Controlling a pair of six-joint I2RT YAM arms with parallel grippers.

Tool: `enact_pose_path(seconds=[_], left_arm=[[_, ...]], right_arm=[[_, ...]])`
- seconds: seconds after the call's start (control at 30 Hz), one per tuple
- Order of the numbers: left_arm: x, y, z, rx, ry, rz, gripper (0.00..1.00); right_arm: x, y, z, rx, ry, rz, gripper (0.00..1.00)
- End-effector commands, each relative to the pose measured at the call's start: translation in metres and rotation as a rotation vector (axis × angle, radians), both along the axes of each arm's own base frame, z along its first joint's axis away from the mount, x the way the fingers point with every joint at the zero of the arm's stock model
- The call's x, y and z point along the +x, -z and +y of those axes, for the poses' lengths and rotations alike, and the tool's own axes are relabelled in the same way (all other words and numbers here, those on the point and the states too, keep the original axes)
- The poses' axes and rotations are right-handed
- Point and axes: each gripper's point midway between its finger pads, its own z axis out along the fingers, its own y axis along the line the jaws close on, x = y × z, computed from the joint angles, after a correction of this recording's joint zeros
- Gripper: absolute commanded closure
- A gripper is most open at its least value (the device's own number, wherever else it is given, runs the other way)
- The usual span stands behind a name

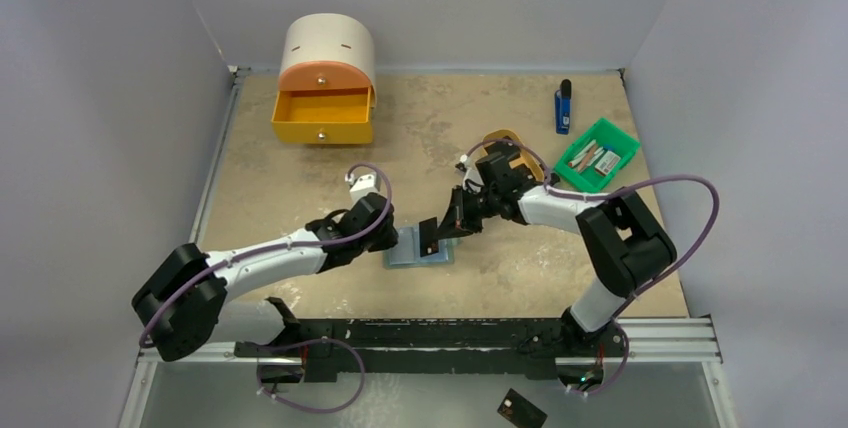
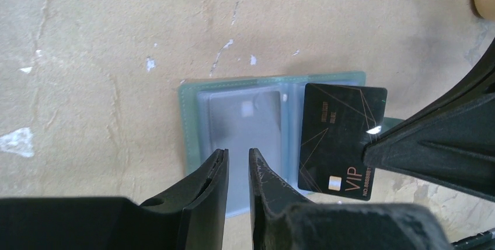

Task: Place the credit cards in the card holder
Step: Turn over the card slot in the card holder, then insert the credit card into the card holder.

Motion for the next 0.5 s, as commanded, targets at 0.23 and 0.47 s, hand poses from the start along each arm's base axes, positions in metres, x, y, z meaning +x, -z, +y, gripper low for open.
enact_pose_path(seconds=[0.23, 0.47], left_arm=[[-0.005, 0.004, 0.022, 0.025, -0.069, -0.02, 0.82], [-0.006, 0.013, 0.026, 0.059, -0.077, -0.005, 0.83]], right_arm=[[0.011, 0.0, 0.015, 0.06, -0.024, -0.015, 1.0], [0.01, 0.0, 0.019, 0.082, -0.042, -0.011, 1.0]])
